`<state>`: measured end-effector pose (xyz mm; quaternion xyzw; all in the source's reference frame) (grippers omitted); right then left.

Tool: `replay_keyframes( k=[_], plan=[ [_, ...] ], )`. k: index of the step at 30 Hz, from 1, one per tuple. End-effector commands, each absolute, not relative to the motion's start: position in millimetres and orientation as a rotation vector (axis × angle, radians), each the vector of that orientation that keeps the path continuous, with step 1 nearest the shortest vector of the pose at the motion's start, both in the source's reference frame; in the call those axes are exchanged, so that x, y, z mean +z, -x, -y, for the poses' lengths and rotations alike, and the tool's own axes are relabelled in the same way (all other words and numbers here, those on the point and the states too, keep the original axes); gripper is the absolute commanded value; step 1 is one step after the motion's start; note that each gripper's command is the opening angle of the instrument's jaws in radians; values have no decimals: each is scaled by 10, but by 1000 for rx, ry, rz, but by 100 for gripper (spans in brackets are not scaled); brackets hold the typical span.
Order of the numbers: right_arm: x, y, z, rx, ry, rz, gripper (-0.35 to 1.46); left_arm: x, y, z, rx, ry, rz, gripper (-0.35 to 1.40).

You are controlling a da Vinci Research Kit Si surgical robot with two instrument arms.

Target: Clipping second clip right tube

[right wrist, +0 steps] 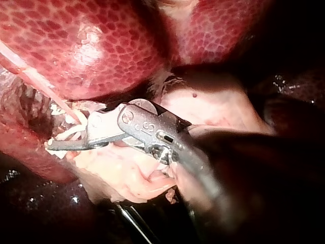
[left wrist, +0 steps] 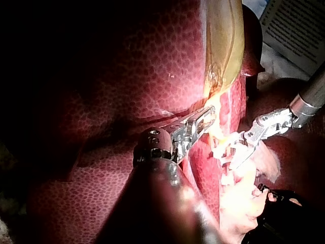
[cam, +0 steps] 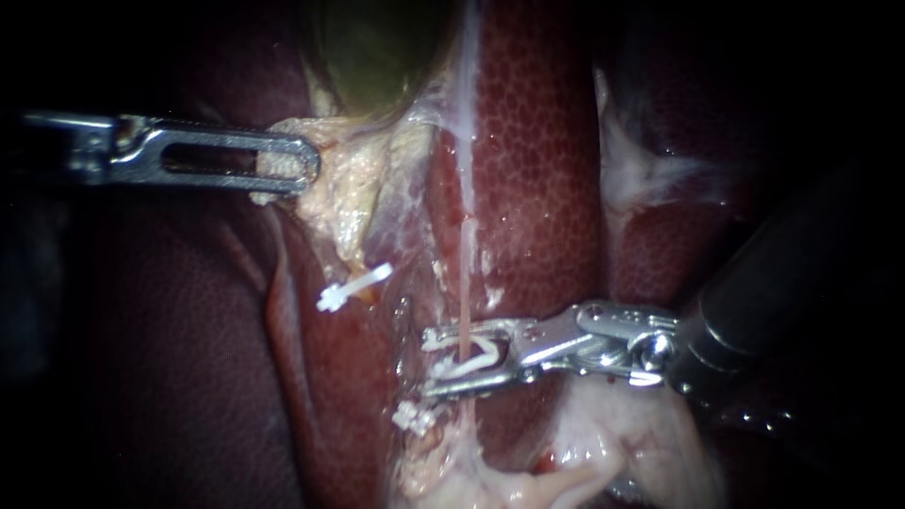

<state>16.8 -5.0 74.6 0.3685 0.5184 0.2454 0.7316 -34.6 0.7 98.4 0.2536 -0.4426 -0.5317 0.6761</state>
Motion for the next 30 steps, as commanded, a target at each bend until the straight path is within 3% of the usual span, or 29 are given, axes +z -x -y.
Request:
replay_keyframes(
  k=[1,6,30],
  plan=[
    [746,-166,49,537,-815,-1140,14,984,346,-7,-1196,-570,995,-35],
    [747,-162,48,523,-858,-1127,-35,983,346,-7,-1196,-570,995,-35],
    [747,-161,50,550,-887,-1105,-35,982,346,-6,-1196,-569,995,-35]
  ],
)
